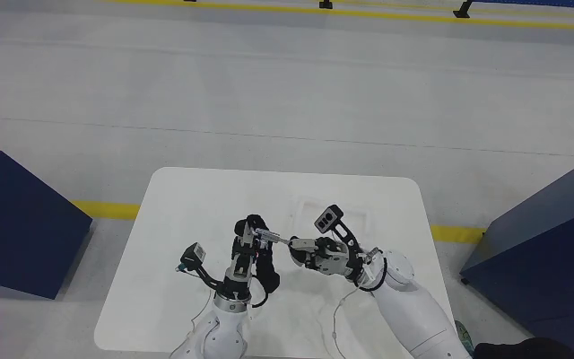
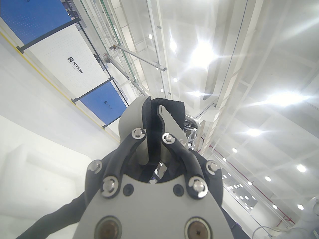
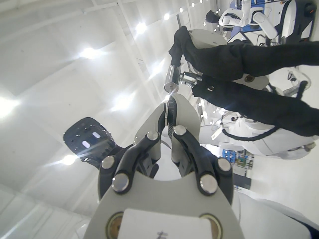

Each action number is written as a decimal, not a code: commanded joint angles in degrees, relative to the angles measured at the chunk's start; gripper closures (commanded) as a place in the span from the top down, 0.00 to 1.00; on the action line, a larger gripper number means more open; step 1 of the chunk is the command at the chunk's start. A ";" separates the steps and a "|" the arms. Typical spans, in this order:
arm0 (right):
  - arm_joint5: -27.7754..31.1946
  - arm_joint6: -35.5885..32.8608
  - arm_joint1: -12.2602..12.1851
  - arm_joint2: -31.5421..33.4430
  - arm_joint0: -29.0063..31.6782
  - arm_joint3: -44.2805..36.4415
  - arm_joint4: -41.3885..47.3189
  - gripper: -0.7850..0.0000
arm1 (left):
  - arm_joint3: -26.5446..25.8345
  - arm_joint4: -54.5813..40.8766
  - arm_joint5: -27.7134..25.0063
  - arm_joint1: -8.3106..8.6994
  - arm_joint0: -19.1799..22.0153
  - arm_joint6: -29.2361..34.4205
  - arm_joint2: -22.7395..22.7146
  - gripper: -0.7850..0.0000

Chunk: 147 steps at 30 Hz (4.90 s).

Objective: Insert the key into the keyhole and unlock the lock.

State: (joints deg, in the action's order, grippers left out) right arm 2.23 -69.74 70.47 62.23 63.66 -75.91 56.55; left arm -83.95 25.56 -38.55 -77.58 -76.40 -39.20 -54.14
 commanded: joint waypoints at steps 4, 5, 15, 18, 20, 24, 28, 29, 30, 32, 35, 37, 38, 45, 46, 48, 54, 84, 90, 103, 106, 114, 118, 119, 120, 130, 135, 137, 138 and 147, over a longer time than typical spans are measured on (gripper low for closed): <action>-5.35 -0.59 0.18 -0.50 -0.77 1.38 2.23 0.00 | 0.00 0.00 0.00 0.00 0.00 0.00 0.00 0.00; -5.96 -0.57 0.21 -0.56 -0.89 1.59 2.43 0.00 | 0.00 0.00 0.00 0.00 0.00 0.00 0.00 0.00; -12.59 -1.73 0.50 -1.49 -1.68 3.40 4.81 0.00 | 0.00 0.00 0.00 0.00 0.00 0.00 0.00 0.00; -12.59 -1.73 0.50 -1.49 -1.68 3.40 4.81 0.00 | 0.00 0.00 0.00 0.00 0.00 0.00 0.00 0.00; -12.59 -1.73 0.50 -1.49 -1.68 3.40 4.81 0.00 | 0.00 0.00 0.00 0.00 0.00 0.00 0.00 0.00; -12.59 -1.73 0.50 -1.49 -1.68 3.40 4.81 0.00 | 0.00 0.00 0.00 0.00 0.00 0.00 0.00 0.00; -16.22 0.90 0.58 -1.44 -0.58 2.34 7.34 0.00 | 0.00 0.00 0.00 0.00 0.00 0.00 0.00 0.00; -17.35 1.51 0.55 -1.33 -0.48 2.23 7.69 0.00 | 0.00 0.00 0.00 0.00 0.00 0.00 0.00 0.00; -18.59 1.71 0.55 -1.30 -0.28 2.10 8.43 0.00 | 0.00 0.00 0.00 0.00 0.00 0.00 0.00 0.00; -20.51 2.10 0.57 -1.10 -0.08 1.97 9.91 0.00 | 0.00 0.00 0.00 0.00 0.00 0.00 0.00 0.00; -23.21 2.71 0.59 -0.90 0.09 2.03 11.72 0.00 | 0.00 0.00 0.00 0.00 0.00 0.00 0.00 0.00; -25.12 3.12 0.59 -0.86 0.08 2.01 12.65 0.00 | 0.00 0.00 0.00 0.00 0.00 0.00 0.00 0.00; -26.03 3.30 0.60 -0.82 0.12 2.10 13.30 0.00 | 0.00 0.00 0.00 0.00 0.00 0.00 0.00 0.00; -33.31 4.38 0.64 -1.07 -0.06 2.49 16.63 0.00 | 0.00 0.00 0.00 0.00 0.00 0.00 0.00 0.00; -34.23 4.59 0.64 -1.11 -0.06 2.53 16.98 0.00 | 0.00 0.00 0.00 0.00 0.00 0.00 0.00 0.00; -36.07 5.00 0.64 -1.20 -0.02 2.54 17.83 0.00 | 0.00 0.00 0.00 0.00 0.00 0.00 0.00 0.00; -41.44 6.43 0.73 -1.41 -0.09 2.84 21.27 0.00 | 0.00 0.00 0.00 0.00 0.00 0.00 0.00 0.00; -60.23 23.48 0.65 -2.58 0.01 2.48 46.02 0.00 | 0.00 0.00 0.00 0.00 0.00 0.00 0.00 0.00; -60.23 24.25 0.17 -5.14 -0.64 3.08 49.16 0.00 | 0.00 0.00 0.00 0.00 0.00 0.00 0.00 0.00; -60.10 25.50 0.08 -5.55 -0.29 2.59 50.15 0.00 | 0.00 0.00 0.00 0.00 0.00 0.00 0.00 0.00; -60.23 28.43 0.15 -6.20 0.46 2.17 54.75 0.00 | 0.00 0.00 0.00 0.00 0.00 0.00 0.00 0.00; -60.23 37.83 -0.73 -8.00 0.44 0.74 67.72 0.00 | 0.00 0.00 0.00 0.00 0.00 0.00 0.00 0.00; -60.23 42.65 -1.39 -8.71 0.34 0.03 73.66 0.00 | 0.00 0.00 0.00 0.00 0.00 0.00 0.00 0.00; -60.23 43.85 -1.56 -8.92 0.34 -0.13 75.17 0.00 | 0.00 0.00 0.00 0.00 0.00 0.00 0.00 0.00; -60.23 45.05 -1.72 -9.13 0.29 -0.32 76.68 0.00 | 0.00 0.00 0.00 0.00 0.00 0.00 0.00 0.00; -60.23 51.03 -3.35 -8.01 0.17 -2.46 81.05 0.00 | 0.00 0.00 0.00 0.00 0.00 0.00 0.00 0.00; -60.23 48.31 -3.60 -6.58 0.70 -3.49 75.59 0.00 | 0.00 0.00 0.00 0.00 0.00 0.00 0.00 0.00; -60.23 47.11 -3.63 -6.37 0.78 -3.71 73.48 0.00 | 0.00 0.00 0.00 0.00 0.00 0.00 0.00 0.00; -60.23 46.91 -3.63 -6.35 0.80 -3.74 73.18 0.00 | 0.00 0.00 0.00 0.00 0.00 0.00 0.00 0.00; -60.23 46.91 -3.63 -6.35 0.80 -3.74 73.18 0.00 | 0.00 0.00 0.00 0.00 0.00 0.00 0.00 0.00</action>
State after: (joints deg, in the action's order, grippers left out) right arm -58.00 -22.83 66.84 55.88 64.46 -79.64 129.74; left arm -83.95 25.56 -38.55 -77.58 -76.40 -39.20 -54.14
